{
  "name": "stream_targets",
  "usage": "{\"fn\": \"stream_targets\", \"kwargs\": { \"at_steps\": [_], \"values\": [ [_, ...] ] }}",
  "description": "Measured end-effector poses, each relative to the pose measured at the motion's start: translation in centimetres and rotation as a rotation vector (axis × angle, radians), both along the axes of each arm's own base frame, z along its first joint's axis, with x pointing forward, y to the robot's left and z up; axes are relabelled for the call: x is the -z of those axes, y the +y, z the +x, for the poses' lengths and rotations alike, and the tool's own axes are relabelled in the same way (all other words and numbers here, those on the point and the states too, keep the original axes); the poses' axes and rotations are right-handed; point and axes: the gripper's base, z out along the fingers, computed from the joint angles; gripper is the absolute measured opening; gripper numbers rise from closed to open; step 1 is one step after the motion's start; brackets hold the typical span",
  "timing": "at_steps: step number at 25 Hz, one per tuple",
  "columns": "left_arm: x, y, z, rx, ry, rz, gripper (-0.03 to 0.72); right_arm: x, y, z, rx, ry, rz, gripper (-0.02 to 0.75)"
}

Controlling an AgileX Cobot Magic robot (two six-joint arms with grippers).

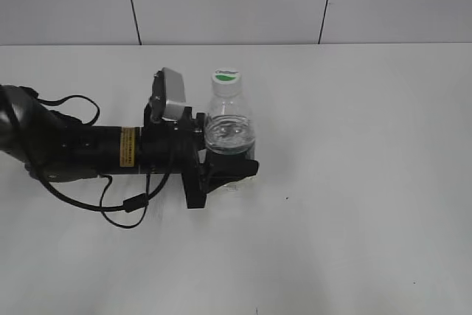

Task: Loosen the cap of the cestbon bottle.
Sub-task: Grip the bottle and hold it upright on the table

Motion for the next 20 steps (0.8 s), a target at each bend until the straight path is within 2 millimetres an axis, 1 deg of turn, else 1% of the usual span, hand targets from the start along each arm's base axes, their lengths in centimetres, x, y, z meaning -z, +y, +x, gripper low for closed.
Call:
{"fn": "stream_targets", "kwargs": {
  "at_steps": [3, 7, 14, 17, 20],
  "values": [
    [-0.4, -1.5, 0.0, 0.026, -0.023, -0.015, 0.405, 0.1, 0.0, 0.8, 0.002, 0.058, 0.007, 0.462],
    [0.1, -2.6, 0.2, 0.022, -0.017, -0.018, 0.405, 0.3, 0.0, 1.8, 0.018, 0.134, 0.035, 0.462],
    [2.8, -2.7, -0.3, 0.024, 0.048, 0.004, 0.405, 0.7, 0.3, 3.6, 0.006, 0.256, 0.099, 0.462],
    [3.2, -2.7, -0.4, 0.023, 0.057, -0.024, 0.405, 0.7, 0.3, 3.7, 0.007, 0.258, 0.103, 0.462],
    [3.2, -2.7, -0.3, 0.018, 0.056, -0.035, 0.405, 0.4, 0.4, 4.0, 0.010, 0.223, 0.117, 0.462]
  ]
}}
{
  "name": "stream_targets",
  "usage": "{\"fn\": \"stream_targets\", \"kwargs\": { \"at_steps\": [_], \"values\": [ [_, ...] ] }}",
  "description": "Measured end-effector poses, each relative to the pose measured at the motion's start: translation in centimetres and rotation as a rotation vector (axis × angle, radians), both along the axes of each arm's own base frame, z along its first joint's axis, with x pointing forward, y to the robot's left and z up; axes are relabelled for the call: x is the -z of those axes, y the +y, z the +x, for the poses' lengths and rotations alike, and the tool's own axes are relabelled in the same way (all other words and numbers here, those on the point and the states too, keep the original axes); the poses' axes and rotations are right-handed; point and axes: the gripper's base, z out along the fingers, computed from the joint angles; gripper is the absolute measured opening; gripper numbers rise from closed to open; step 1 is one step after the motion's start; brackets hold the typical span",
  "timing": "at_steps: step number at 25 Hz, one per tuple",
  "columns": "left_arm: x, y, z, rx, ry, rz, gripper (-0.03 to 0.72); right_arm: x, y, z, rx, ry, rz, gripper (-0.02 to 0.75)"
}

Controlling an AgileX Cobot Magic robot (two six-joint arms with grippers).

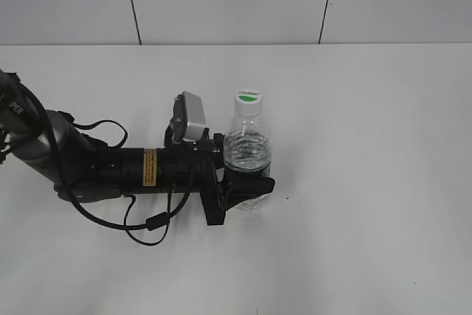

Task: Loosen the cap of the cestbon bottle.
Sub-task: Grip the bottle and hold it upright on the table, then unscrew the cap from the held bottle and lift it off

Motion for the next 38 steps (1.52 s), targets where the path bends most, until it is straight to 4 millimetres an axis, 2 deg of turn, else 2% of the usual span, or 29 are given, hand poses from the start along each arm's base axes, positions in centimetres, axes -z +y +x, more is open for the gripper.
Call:
{"fn": "stream_targets", "kwargs": {
  "at_steps": [6, 15, 17, 25, 29, 35, 38],
  "values": [
    [0.0, 0.0, 0.0, 0.002, -0.010, 0.001, 0.405, -0.8, 0.3, 1.5, -0.013, 0.064, 0.052, 0.462],
    [0.0, -0.1, -0.1, 0.012, -0.032, 0.006, 0.405, -4.9, 0.4, 5.3, -0.025, 0.188, 0.076, 0.462],
    [0.0, -0.1, -0.1, 0.016, -0.037, 0.008, 0.405, -5.8, 0.3, 7.1, -0.014, 0.218, 0.088, 0.459],
    [0.0, -0.1, -0.1, 0.023, -0.043, 0.009, 0.405, -5.8, 1.2, 15.0, 0.012, 0.396, 0.193, 0.422],
    [0.0, -0.1, -0.2, 0.024, -0.044, 0.009, 0.405, -6.0, 3.1, 18.2, -0.017, 0.446, 0.211, 0.421],
    [0.0, -0.1, -0.2, 0.024, -0.044, 0.009, 0.405, -6.9, 8.1, 22.5, -0.103, 0.459, 0.164, 0.421],
    [0.0, -0.1, -0.1, 0.025, -0.046, 0.009, 0.405, -6.7, 10.7, 24.4, -0.149, 0.463, 0.142, 0.421]
  ]
}}
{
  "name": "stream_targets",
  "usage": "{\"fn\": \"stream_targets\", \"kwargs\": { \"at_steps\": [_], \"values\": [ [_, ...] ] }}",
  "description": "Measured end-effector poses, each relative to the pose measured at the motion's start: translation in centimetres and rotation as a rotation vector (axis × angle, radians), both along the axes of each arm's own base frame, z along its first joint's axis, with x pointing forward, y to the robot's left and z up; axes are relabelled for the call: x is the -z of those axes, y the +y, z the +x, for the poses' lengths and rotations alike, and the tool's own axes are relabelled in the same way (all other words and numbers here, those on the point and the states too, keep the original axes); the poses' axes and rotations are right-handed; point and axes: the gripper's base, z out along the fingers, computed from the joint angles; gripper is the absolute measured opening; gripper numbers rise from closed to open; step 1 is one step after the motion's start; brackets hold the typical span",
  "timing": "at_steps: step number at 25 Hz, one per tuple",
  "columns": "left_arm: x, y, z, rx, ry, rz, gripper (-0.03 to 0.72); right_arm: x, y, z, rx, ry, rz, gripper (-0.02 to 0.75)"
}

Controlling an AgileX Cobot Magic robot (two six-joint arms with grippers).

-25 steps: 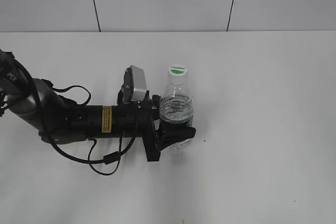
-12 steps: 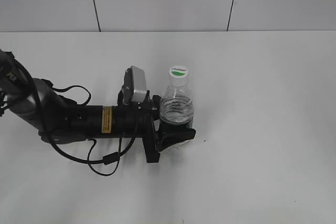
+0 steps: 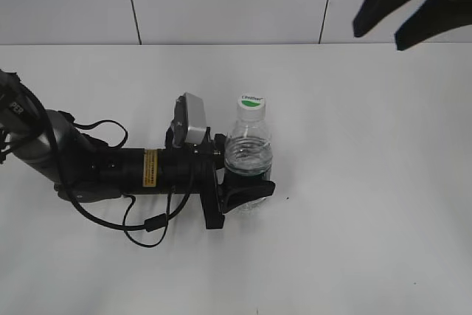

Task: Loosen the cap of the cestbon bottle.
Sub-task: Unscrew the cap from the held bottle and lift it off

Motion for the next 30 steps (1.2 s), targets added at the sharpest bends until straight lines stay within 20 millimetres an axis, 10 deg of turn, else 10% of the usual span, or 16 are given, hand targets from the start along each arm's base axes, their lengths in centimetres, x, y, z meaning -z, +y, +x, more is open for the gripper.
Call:
{"fn": "stream_targets", "kwargs": {
  "at_steps": [12, 30],
  "values": [
    [0.0, 0.0, 0.0, 0.001, -0.003, 0.001, 0.405, 5.2, 8.2, 2.3, -0.117, 0.127, -0.065, 0.421],
    [0.0, 0.0, 0.0, 0.002, -0.003, 0.001, 0.405, 6.9, 12.8, 2.5, -0.177, 0.122, -0.119, 0.420]
  ]
}}
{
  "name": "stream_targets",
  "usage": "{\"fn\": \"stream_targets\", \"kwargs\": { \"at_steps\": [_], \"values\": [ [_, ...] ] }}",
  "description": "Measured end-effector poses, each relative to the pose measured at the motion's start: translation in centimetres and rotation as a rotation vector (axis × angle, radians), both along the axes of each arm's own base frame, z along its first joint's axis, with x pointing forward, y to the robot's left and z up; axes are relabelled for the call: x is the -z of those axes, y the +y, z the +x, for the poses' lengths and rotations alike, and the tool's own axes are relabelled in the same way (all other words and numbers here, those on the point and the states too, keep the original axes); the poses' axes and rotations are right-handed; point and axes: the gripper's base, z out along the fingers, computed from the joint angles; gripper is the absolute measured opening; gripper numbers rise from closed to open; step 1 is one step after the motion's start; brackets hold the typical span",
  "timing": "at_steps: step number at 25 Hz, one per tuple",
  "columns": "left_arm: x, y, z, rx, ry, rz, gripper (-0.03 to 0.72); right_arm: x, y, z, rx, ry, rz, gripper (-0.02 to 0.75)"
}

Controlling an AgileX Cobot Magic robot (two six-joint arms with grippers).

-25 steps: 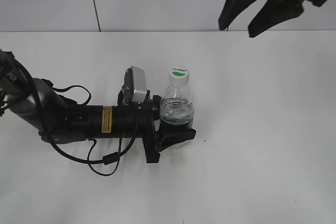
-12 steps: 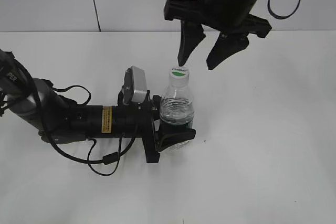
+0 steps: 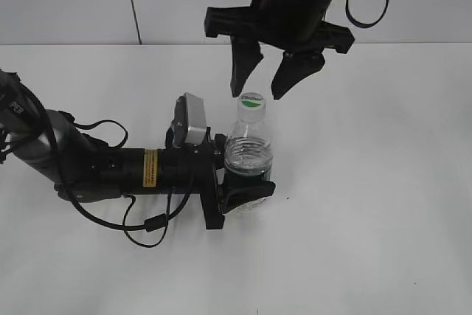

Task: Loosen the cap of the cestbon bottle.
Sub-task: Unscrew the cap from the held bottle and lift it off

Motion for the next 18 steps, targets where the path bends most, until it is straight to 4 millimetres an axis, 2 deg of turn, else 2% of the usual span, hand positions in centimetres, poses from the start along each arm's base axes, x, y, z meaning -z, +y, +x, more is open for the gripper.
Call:
{"fn": "stream_targets", "kwargs": {
  "at_steps": [8, 14, 18],
  "values": [
    [0.0, 0.0, 0.0, 0.000, 0.000, 0.000, 0.405, 1.3, 0.7, 0.0, -0.015, 0.022, -0.021, 0.414],
    [0.0, 0.0, 0.0, 0.000, 0.000, 0.000, 0.405, 1.3, 0.7, 0.0, -0.014, 0.023, -0.021, 0.344],
    [0.0, 0.0, 0.0, 0.000, 0.000, 0.000, 0.405, 1.3, 0.7, 0.0, -0.014, 0.024, -0.021, 0.330]
  ]
}}
